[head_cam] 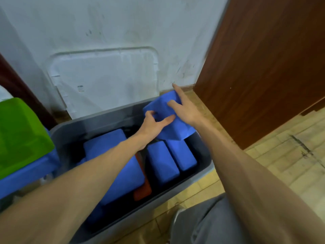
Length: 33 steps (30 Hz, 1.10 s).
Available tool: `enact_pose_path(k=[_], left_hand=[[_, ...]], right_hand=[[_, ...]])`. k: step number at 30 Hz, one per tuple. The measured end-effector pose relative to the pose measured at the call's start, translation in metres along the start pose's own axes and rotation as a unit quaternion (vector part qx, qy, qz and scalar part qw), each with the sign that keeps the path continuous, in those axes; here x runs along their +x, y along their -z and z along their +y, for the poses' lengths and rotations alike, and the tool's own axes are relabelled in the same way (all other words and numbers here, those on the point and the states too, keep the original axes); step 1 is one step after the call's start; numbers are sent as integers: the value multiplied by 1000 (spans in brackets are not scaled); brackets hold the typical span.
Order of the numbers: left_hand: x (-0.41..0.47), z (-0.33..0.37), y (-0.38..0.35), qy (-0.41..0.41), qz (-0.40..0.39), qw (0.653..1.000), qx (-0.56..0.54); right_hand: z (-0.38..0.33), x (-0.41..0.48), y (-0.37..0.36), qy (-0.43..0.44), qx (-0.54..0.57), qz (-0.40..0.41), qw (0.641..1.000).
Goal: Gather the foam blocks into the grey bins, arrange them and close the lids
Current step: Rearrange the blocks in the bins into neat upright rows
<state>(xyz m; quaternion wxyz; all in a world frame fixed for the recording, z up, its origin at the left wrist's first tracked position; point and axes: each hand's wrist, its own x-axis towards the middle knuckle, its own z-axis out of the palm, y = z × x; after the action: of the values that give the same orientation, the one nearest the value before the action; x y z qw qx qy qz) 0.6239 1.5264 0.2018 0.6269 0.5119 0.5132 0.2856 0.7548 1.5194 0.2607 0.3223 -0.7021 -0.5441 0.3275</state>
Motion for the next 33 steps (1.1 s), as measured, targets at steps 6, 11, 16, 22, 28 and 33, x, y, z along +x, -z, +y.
enact_pose_path(k=[6,11,16,22,28,33], left_hand=[[12,1,-2,-36,85,990,109],[24,4,4,27,81,996,16],[35,-5,0,71,29,997,-6],[56,-21,-11,89,35,995,-12],[78,-27,-23,91,35,995,7],[84,-45,-20,115,50,992,27]], right_hand=[[9,-2,-4,-23,-47,72,996],[20,8,-6,-15,-22,0,1000],[39,24,-9,-38,-15,-14,999],[84,41,-13,-47,-60,2,997],[105,54,-12,-74,-81,40,993],[117,66,-21,-80,-147,-6,986]])
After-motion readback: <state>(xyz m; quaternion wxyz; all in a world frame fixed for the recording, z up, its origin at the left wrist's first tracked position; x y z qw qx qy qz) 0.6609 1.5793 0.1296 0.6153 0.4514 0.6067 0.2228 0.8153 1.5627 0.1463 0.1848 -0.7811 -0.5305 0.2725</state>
